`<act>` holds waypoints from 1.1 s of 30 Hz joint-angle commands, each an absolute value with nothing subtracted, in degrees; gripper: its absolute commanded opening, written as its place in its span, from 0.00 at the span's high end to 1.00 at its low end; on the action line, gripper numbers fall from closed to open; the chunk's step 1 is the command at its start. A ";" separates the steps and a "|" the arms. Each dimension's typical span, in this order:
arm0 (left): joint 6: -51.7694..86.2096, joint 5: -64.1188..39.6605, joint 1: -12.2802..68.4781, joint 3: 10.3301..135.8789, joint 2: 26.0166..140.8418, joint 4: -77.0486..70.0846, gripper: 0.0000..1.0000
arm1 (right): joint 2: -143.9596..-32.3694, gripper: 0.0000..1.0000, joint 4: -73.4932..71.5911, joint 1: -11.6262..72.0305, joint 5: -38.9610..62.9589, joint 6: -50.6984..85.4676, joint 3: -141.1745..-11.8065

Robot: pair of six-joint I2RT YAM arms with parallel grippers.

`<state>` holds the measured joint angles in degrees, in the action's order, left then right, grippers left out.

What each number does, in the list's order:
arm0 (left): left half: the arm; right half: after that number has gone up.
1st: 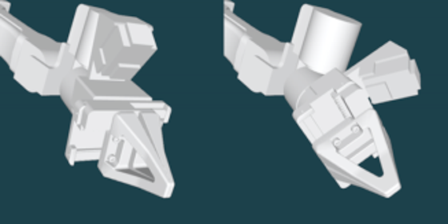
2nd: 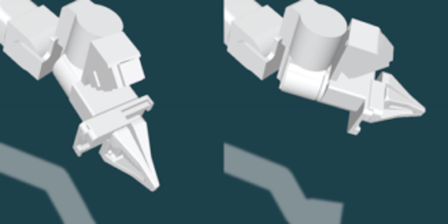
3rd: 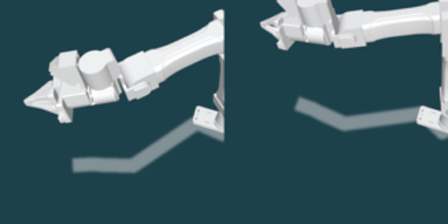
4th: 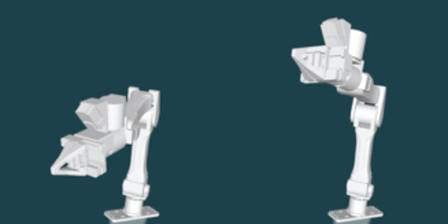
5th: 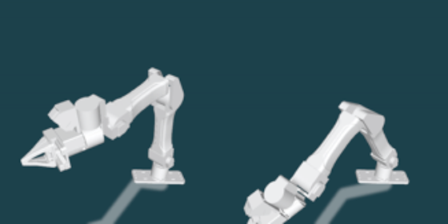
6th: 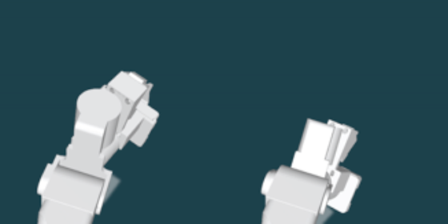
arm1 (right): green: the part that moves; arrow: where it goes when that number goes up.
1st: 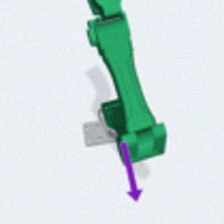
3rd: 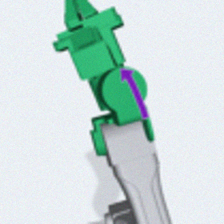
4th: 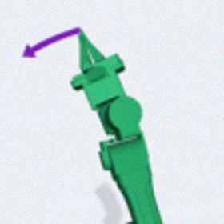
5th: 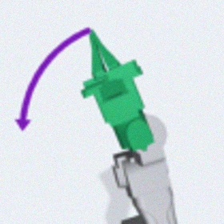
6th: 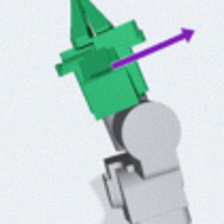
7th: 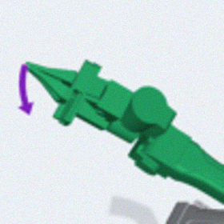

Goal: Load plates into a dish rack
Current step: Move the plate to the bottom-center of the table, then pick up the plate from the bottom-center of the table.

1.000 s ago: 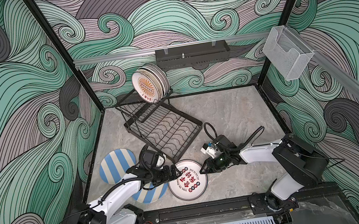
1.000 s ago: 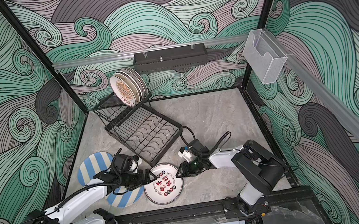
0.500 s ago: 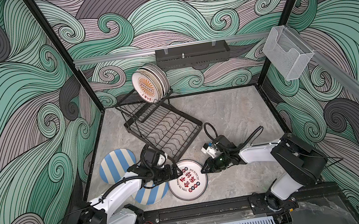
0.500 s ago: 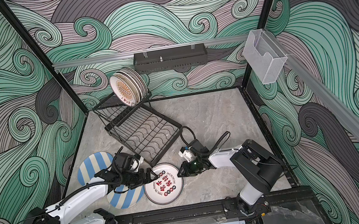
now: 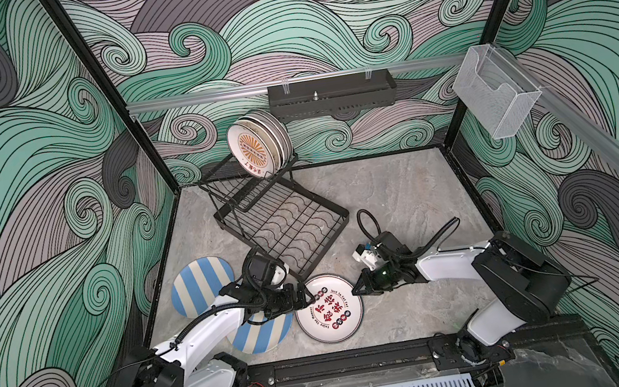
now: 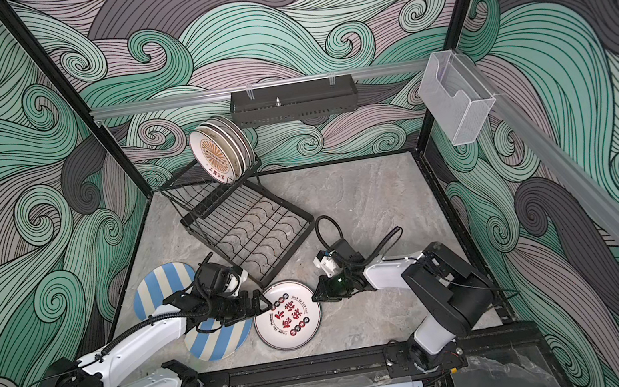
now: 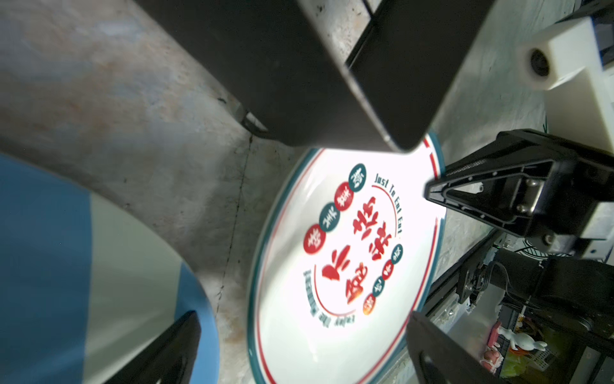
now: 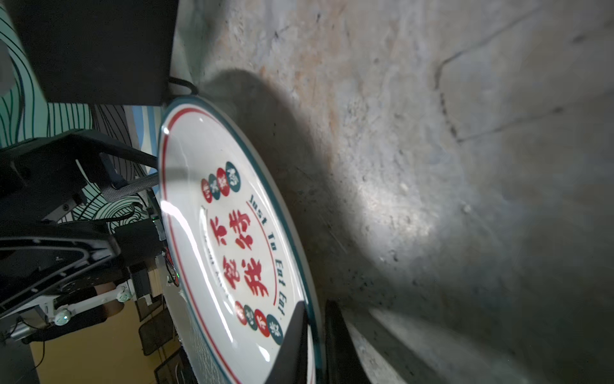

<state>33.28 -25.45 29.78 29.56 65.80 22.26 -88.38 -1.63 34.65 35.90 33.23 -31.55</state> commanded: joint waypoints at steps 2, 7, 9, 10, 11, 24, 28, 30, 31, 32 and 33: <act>31.73 -23.91 30.15 32.14 66.09 24.08 0.01 | -85.43 0.88 3.08 33.44 31.51 33.07 -30.08; 31.48 -23.99 30.15 32.30 66.16 24.03 0.01 | -81.28 0.91 6.12 32.15 29.57 32.37 -29.97; 31.46 -24.15 30.10 32.26 66.27 23.94 0.01 | -79.80 0.90 6.84 31.44 29.16 31.96 -29.67; 31.51 -24.24 30.12 32.08 66.27 23.66 0.01 | -79.32 0.88 7.04 31.19 28.84 31.81 -29.51; 31.55 -24.36 30.16 31.97 66.33 23.39 0.01 | -78.98 0.86 6.88 30.98 28.72 31.62 -29.23; 31.73 -24.94 30.15 31.42 66.09 22.52 0.01 | -81.92 0.63 -0.37 31.02 32.26 32.36 -26.41; 31.73 -25.04 30.15 31.46 66.09 22.46 0.02 | -81.46 0.51 -2.07 31.11 33.61 32.18 -25.84; 31.73 -25.05 30.15 31.42 66.17 22.36 0.01 | -81.75 0.48 -3.11 31.11 34.53 32.03 -25.62; 31.73 -25.05 30.15 31.46 66.18 22.33 0.01 | -82.16 0.47 -3.57 31.09 34.67 32.07 -25.53; 31.73 -25.01 30.14 31.50 66.25 22.39 0.01 | -82.62 0.46 -4.01 31.06 34.97 32.09 -25.43; 31.73 -24.97 30.15 31.55 66.27 22.41 0.01 | -83.05 0.45 -4.51 31.06 35.24 32.25 -25.42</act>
<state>32.49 -24.71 29.78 30.39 66.28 22.50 -81.56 -3.14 31.11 34.54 32.16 -26.52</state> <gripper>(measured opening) 0.987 0.547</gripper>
